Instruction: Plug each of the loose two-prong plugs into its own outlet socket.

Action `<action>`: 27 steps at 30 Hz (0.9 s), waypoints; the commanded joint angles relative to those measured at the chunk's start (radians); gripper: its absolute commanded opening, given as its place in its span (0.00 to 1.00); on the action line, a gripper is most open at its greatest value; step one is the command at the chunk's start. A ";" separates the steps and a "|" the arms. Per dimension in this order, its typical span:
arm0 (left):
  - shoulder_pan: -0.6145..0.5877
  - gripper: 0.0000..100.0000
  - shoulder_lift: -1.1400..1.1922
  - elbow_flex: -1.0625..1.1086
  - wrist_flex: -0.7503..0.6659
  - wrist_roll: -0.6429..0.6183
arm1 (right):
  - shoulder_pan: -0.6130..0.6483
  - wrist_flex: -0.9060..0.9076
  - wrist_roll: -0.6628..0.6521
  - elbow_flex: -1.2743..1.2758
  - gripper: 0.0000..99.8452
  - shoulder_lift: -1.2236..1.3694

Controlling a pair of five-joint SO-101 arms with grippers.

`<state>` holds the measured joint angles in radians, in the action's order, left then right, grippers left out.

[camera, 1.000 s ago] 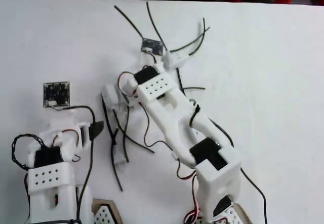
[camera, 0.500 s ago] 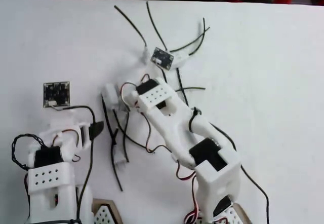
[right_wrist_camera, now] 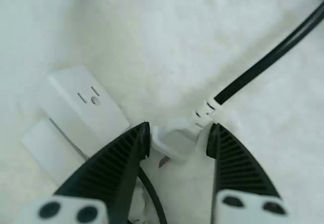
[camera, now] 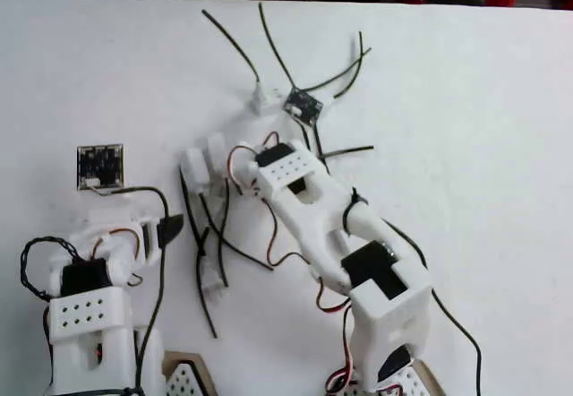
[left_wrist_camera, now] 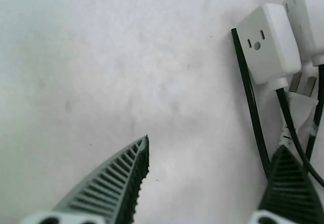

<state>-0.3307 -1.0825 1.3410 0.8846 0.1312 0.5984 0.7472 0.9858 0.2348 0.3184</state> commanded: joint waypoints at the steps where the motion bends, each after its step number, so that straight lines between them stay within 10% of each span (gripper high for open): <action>1: -0.007 0.36 -0.022 -0.003 -0.021 0.015 | -0.015 -0.005 0.008 -0.003 0.19 -0.056; 12: -0.007 0.36 -0.022 -0.003 -0.021 0.015 | -0.022 -0.002 0.002 -0.032 0.18 0.048; 19: -0.007 0.36 -0.022 -0.003 -0.021 0.015 | -0.064 0.001 -0.003 -0.035 0.02 0.047; 27: -0.007 0.36 -0.022 -0.003 -0.021 0.015 | -0.102 0.203 -0.259 -0.037 0.02 -0.045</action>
<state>-0.3307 -1.0825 1.3410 0.8846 0.1312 0.5263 0.8546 0.8201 0.2163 0.3429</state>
